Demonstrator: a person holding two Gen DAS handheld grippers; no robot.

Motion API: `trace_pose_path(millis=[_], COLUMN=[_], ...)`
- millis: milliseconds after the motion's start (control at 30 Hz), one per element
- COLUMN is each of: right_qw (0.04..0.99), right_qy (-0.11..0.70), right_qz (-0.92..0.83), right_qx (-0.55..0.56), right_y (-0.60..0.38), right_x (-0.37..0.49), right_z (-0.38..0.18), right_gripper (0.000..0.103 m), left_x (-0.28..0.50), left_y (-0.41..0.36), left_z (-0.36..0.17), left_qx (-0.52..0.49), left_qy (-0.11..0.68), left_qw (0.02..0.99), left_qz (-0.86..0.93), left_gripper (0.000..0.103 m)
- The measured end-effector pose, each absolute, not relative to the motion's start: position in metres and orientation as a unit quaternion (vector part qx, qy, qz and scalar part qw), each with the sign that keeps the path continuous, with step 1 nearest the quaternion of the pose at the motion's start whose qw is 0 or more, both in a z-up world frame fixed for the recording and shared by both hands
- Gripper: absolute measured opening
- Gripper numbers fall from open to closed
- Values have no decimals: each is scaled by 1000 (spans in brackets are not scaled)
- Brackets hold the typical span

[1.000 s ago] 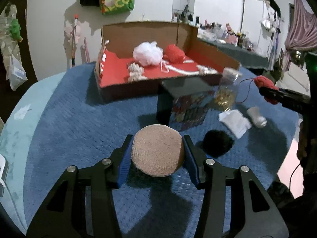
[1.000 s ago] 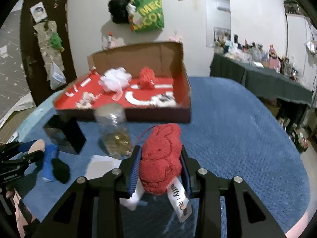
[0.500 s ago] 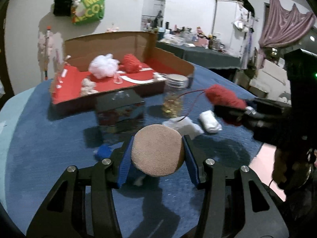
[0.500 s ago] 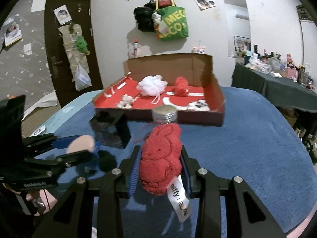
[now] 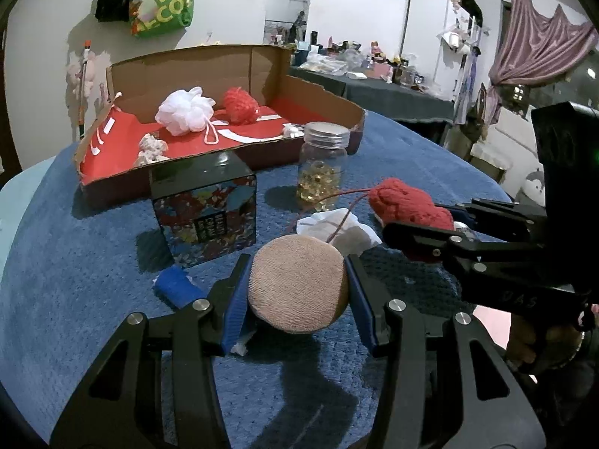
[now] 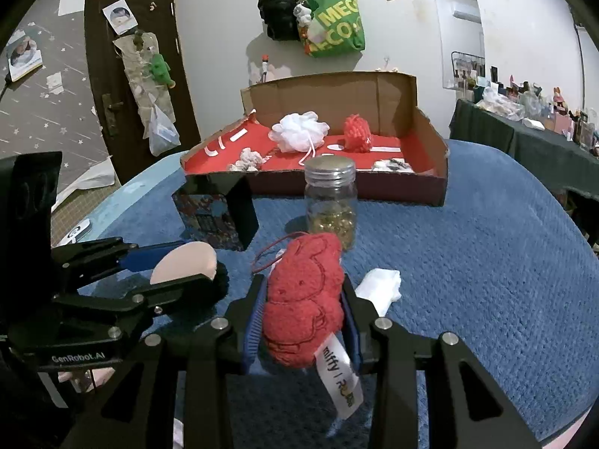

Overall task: Organize soft objects
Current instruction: 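Carry the sponge pad in the left tool while the right tool carries the yarn ball toward the box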

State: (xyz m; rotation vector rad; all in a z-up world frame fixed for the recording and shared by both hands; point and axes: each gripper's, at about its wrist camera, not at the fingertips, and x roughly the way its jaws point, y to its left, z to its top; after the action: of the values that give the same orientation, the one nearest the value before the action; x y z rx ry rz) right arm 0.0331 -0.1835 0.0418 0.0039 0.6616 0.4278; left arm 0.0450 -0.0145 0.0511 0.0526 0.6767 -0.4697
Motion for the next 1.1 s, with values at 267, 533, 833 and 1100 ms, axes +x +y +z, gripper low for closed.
trace_pose_path(millis=[267,533,833,1100], right_qw=[916,908,902,904], right_qy=[344,370,399,398], right_qz=[208,193,163,139], right_qx=[18,40,15,-65], right_y=[-202,-234,-251,-239], right_x=[41,62,98,122], right_z=[45,57,61,68], right_gripper=[40,40,40,40], left_x=[56,77,116,139], left_y=[15,50,76,79], left_z=[57,56,53,64], left_qx=[5,2,18,53], left_qy=[347,377,415,420], left_qw=[913,907,894,889], left_qz=[-213,-186,-166,-172], left_gripper=[47,47,47,47])
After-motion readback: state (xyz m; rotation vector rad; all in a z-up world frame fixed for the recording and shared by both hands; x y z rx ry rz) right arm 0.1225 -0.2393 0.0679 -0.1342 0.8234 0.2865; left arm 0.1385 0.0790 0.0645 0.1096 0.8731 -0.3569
